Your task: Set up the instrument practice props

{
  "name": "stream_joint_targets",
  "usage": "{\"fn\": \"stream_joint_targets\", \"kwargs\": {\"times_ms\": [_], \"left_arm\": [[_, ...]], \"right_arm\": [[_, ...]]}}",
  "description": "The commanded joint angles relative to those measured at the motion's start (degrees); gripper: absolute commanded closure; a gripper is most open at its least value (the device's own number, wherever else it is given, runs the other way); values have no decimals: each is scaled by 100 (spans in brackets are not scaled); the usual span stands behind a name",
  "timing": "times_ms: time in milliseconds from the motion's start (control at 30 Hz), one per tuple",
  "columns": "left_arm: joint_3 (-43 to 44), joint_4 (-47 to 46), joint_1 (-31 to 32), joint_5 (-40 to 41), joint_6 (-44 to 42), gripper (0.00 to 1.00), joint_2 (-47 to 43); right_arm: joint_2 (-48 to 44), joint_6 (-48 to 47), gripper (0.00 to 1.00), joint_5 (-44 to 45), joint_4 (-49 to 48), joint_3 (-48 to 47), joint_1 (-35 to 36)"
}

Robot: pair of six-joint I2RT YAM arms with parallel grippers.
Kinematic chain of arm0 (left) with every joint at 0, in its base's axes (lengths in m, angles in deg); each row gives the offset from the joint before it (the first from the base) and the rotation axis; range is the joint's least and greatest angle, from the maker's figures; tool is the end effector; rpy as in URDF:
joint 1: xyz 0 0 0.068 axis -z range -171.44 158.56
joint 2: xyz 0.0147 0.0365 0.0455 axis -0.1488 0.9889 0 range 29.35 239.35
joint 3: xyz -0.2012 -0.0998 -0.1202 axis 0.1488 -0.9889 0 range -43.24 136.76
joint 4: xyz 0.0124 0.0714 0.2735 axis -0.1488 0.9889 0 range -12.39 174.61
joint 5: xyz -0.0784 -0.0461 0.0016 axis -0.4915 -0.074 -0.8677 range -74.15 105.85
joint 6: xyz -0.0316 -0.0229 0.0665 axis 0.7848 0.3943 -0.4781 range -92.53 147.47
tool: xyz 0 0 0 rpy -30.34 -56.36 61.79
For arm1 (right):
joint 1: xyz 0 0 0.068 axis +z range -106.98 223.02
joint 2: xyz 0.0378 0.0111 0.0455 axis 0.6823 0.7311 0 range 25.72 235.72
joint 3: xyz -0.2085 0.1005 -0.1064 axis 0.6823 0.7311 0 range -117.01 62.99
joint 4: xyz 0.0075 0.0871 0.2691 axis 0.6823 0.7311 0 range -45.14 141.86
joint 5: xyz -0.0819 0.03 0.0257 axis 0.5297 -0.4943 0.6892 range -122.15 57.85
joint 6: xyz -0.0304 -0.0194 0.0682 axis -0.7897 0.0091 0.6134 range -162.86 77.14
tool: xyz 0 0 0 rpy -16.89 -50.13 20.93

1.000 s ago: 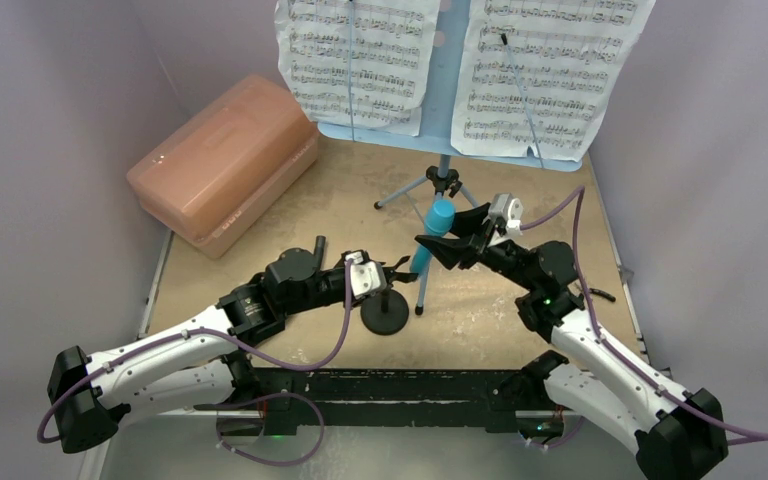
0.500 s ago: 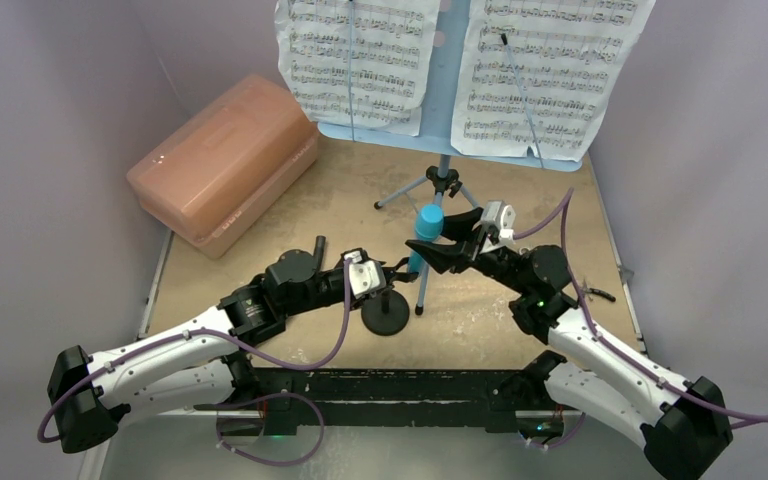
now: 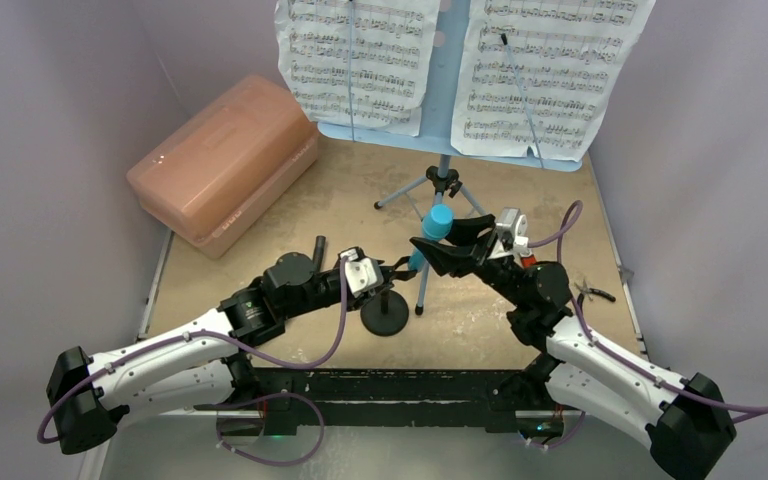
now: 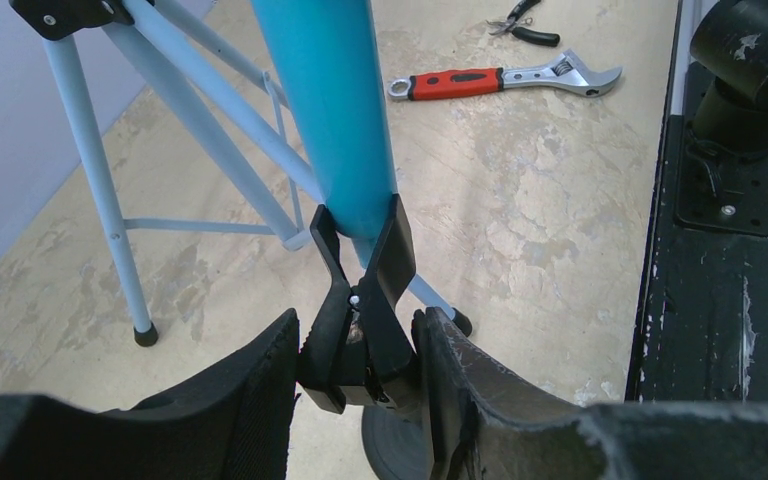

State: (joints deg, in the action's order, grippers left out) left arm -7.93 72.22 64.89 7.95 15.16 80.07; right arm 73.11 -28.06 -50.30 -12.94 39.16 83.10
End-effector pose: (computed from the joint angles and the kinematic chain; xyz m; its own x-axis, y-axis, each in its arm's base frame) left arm 0.1453 -0.2345 0.2659 0.0976 0.2345 -0.9672 0.8993 0.3954 0.1866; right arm 0.1676 0.1678 0.3187 0.2096 0.4937 -0.8440 -0.8920 0.4502 0.0419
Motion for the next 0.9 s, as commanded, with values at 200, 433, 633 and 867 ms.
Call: {"fn": "stream_joint_targets", "kwargs": {"times_ms": [200,433,633,867], "left_arm": [[-68,-442,-34,472,212,100,202],[-105,-537,-33,570,309,100,215],[-159,-768,-34,694,400,100,248],[-160,-990,-34,733,475,100,356]], "right_arm": [[66,879,100,169,-1015,-60,290],[177,1239,100,398,-1504,238,420],[480,1540,100,426,-1936,207,513],[872,1762,100,264,-2291,161,732]]}}
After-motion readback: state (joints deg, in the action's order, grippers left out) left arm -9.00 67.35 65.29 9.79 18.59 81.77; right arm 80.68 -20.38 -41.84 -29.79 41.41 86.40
